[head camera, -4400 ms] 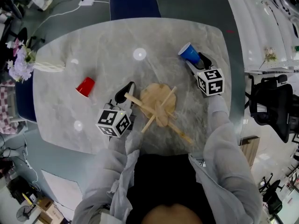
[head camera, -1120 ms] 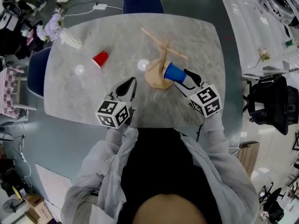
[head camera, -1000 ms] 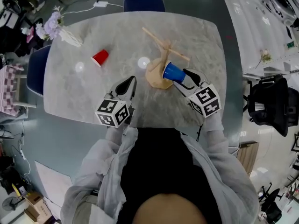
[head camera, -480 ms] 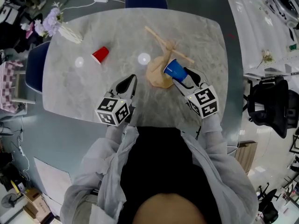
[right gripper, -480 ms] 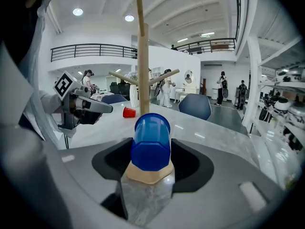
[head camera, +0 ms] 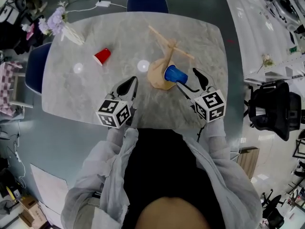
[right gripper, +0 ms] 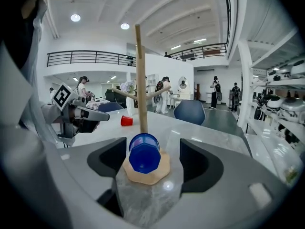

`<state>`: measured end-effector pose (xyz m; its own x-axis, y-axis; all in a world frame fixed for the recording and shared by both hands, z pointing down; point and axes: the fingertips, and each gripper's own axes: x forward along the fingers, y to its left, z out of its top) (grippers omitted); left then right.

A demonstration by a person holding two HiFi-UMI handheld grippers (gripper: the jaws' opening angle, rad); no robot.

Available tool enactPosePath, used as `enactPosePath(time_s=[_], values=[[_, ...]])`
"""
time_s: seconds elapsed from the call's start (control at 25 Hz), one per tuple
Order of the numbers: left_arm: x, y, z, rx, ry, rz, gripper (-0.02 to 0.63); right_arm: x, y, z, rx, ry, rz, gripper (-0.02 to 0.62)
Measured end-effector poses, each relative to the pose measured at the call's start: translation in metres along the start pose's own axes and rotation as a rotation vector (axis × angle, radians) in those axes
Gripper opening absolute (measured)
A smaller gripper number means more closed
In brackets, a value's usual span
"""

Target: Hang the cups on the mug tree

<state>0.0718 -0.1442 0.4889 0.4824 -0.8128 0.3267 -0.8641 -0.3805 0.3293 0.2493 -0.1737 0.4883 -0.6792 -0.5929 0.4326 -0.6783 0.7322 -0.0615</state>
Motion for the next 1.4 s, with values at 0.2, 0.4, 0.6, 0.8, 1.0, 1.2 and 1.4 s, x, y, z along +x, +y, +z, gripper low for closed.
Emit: enactPosePath(time_s=[0.2,0.4,0.6,0.8,1.0,1.2,1.4], values=[[-0.011,-0.014,-0.001,0.008,-0.019,-0.004,0.0,-0.022,0.005,0.009,-0.015,-0.044,-0.025,0.353],[-0.028,-0.026,-0.006,0.025,-0.02,-0.004,0.0,-0.042,0.022,0.018,-0.014,-0.109,-0.022,0.353],[-0.046,-0.032,-0.014,0.029,-0.008,0.012,0.0,-0.056,0.046,0.018,-0.016,-0.147,0.006,0.351],[-0.062,-0.034,-0.017,0.031,-0.003,0.037,0.0,-0.058,0.069,0.016,0.003,-0.166,0.064,0.344],[-0.079,-0.027,-0.025,0.02,0.006,0.081,0.0,-0.044,0.098,0.016,0.011,-0.166,0.172,0.33],[-0.101,0.001,-0.026,-0.016,-0.011,0.15,0.0,-0.014,0.14,0.02,-0.036,-0.135,0.285,0.33],[-0.126,0.034,-0.021,-0.044,-0.033,0.2,0.002,0.022,0.178,0.028,-0.075,-0.097,0.36,0.33]])
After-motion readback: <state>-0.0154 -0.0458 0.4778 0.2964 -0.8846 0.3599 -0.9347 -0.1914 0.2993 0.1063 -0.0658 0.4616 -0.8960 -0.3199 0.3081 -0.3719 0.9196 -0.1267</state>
